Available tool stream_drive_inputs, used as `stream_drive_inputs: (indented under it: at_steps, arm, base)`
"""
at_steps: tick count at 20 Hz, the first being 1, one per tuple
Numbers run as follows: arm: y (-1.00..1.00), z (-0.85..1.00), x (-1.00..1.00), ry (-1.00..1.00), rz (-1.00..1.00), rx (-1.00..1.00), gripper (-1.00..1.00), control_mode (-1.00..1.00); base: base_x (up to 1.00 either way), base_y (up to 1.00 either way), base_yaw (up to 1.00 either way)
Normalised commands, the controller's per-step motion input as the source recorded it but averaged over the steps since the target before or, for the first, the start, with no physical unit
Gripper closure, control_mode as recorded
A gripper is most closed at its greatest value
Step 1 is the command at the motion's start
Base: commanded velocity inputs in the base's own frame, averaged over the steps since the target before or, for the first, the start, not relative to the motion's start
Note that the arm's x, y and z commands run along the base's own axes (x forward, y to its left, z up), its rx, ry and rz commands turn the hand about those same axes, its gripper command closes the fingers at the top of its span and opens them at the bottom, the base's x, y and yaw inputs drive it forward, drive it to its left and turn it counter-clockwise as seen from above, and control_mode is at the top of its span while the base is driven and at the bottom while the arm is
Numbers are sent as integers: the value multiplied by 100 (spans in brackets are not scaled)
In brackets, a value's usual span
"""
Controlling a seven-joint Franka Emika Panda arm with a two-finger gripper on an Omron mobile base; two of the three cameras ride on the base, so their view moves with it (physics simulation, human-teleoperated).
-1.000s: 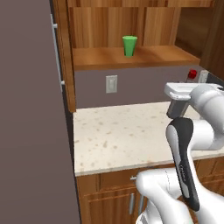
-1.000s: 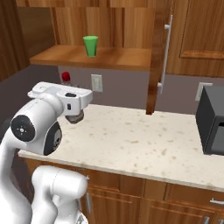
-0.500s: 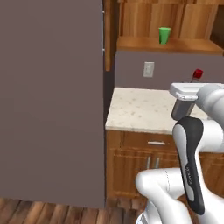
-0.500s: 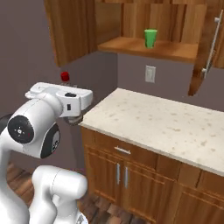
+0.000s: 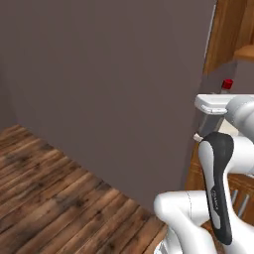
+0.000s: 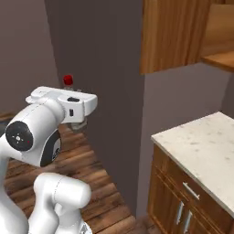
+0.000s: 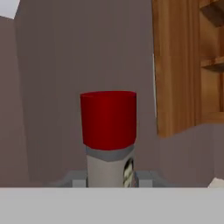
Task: Open the cabinet directly in front. Then move the liquor and the cup to the dining counter with the jar on it.
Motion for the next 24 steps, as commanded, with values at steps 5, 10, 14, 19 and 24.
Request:
stream_drive_inputs:
  at_steps: [5, 10, 14, 19, 24]
  arm:
    - [0, 0, 0, 0, 0, 0, 100, 100]
    - [0, 0, 0, 0, 0, 0, 100, 100]
    - [0, 0, 0, 0, 0, 0, 100, 100]
    - [0, 0, 0, 0, 0, 0, 100, 100]
    - [0, 0, 0, 0, 0, 0, 100, 100]
  base:
    - [-14, 0, 91]
    - [-8, 0, 93]
    - [-4, 0, 95]
    - [0, 0, 95]
    - [0, 0, 96]
